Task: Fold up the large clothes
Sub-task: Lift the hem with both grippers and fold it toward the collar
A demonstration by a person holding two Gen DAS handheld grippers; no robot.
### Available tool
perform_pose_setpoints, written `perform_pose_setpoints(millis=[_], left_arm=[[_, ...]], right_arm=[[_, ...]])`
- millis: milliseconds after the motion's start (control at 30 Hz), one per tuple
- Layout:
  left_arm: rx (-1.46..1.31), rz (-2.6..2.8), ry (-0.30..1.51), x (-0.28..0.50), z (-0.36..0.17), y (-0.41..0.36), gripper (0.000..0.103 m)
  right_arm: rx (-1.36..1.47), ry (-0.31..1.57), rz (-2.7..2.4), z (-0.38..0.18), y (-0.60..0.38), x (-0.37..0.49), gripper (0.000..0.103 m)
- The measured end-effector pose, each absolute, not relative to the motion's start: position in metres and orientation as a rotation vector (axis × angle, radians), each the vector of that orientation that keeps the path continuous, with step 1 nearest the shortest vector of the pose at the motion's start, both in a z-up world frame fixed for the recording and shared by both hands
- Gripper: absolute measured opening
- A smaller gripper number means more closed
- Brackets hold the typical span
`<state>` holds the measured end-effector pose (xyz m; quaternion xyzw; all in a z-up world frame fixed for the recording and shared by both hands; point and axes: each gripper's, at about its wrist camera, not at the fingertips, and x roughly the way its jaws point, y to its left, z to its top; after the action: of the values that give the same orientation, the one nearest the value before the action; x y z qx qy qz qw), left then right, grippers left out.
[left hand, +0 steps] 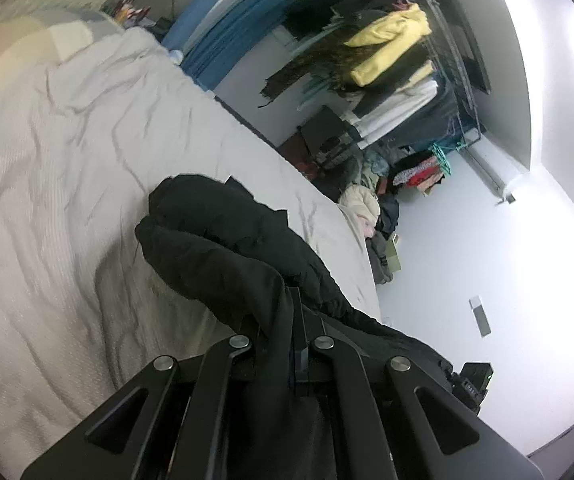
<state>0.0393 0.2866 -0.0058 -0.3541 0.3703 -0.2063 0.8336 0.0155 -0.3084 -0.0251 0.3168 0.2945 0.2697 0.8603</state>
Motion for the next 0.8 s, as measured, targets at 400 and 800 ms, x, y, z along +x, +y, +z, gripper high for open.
perform_pose_setpoints(millis=[400,800], left_arm=[[-0.720,-0.396,0.844,0.085,0.009,0.279,0.003],[-0.740,-0.269,0.957,0.211,-0.013,0.274,0.006]], right_arm=[[0.751,0.691,0.498,-0.020,-0.326,0.069,0.006],[0.858,0.737,0.342,-0.041,-0.348,0.175,0.008]])
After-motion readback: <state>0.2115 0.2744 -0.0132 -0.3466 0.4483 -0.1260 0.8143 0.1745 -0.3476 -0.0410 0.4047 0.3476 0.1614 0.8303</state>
